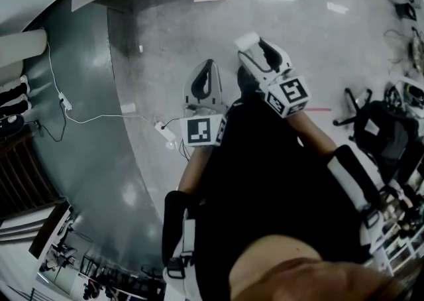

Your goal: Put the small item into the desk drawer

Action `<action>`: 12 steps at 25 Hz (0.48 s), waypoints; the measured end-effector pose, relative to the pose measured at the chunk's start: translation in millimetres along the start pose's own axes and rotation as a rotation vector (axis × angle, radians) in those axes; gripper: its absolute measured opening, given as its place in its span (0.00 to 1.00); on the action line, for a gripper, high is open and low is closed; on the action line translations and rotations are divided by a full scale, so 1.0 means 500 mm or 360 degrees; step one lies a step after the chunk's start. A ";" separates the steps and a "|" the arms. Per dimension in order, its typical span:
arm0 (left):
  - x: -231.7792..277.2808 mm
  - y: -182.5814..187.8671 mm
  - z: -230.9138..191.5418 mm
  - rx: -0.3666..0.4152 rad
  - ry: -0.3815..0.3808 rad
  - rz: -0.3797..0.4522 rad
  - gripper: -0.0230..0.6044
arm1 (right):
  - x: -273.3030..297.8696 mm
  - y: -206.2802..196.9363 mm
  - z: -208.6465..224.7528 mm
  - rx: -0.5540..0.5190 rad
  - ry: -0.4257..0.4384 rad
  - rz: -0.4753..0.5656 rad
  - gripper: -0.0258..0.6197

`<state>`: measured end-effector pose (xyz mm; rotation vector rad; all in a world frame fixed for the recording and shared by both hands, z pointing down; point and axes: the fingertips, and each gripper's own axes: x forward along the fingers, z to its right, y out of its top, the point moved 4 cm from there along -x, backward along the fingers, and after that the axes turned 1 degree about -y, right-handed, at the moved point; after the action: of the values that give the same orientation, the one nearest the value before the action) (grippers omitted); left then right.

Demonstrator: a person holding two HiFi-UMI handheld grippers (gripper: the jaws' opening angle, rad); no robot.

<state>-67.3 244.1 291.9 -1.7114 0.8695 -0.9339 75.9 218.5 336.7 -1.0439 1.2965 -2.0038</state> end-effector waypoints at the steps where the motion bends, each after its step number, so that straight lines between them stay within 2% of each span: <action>1: 0.021 0.003 0.005 -0.0003 0.0016 -0.0001 0.03 | 0.008 0.002 0.019 0.0008 0.0008 -0.0014 0.43; 5: 0.098 0.014 0.031 -0.0021 0.0074 -0.0010 0.03 | 0.028 0.017 0.087 0.0008 0.0070 -0.0067 0.43; 12: 0.207 0.024 0.073 0.0038 0.0138 -0.0033 0.03 | 0.077 0.031 0.205 -0.0066 0.0176 -0.0128 0.43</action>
<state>10.1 165.3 291.8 -1.6726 0.8950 -1.0347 139.6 130.9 359.3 -1.0321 1.3780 -2.1295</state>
